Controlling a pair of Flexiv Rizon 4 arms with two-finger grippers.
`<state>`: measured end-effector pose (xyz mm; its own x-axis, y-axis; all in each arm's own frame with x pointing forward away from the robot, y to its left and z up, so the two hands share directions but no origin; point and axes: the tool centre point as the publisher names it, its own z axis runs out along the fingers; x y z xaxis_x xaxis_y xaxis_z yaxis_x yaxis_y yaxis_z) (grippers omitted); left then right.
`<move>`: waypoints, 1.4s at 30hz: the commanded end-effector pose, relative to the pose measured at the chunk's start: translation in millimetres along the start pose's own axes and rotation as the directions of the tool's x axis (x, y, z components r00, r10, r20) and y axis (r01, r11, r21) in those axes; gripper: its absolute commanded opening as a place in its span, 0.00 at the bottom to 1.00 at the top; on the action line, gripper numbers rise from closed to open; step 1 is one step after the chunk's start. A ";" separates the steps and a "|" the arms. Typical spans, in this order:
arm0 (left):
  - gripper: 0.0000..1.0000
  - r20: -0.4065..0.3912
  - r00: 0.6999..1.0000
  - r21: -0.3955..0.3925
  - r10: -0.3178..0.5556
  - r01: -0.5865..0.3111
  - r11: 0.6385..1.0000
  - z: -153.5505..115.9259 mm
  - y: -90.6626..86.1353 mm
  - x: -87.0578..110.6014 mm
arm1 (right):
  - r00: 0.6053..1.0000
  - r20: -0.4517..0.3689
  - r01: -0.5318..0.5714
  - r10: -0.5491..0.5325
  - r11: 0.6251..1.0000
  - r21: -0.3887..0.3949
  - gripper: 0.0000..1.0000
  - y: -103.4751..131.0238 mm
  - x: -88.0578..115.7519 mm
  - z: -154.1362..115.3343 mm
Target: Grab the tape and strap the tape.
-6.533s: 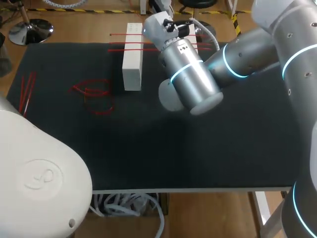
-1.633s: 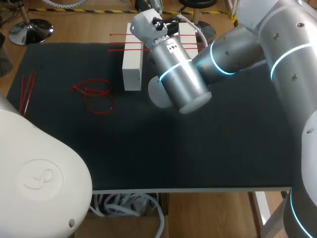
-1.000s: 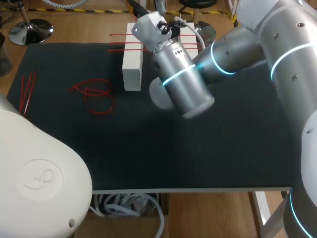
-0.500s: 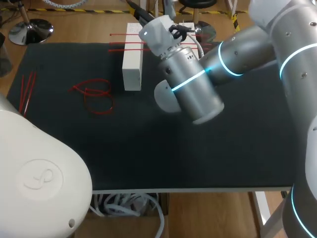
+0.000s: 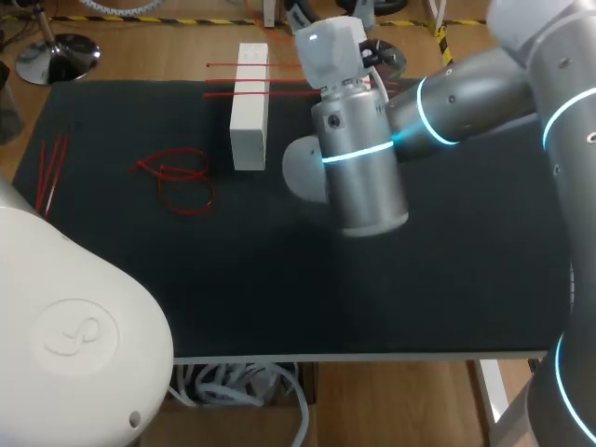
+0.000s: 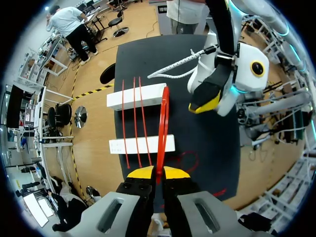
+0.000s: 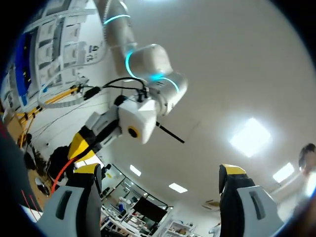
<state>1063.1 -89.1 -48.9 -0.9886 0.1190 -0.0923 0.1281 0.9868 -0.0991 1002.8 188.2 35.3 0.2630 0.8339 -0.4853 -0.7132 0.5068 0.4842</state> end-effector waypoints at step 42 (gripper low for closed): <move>0.00 -0.055 0.977 -0.119 -0.204 0.197 0.973 16.7 64.3 4.0 | 0.989 0.124 -0.082 0.075 0.995 0.053 1.00 -32.8 -15.2 -3.7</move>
<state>1060.8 -37.8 -66.5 -0.9972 -0.0646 -0.0366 -0.0647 0.9979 0.0017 1021.9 159.3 18.9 0.2919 0.8905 -0.3490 -0.6998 0.4475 0.5568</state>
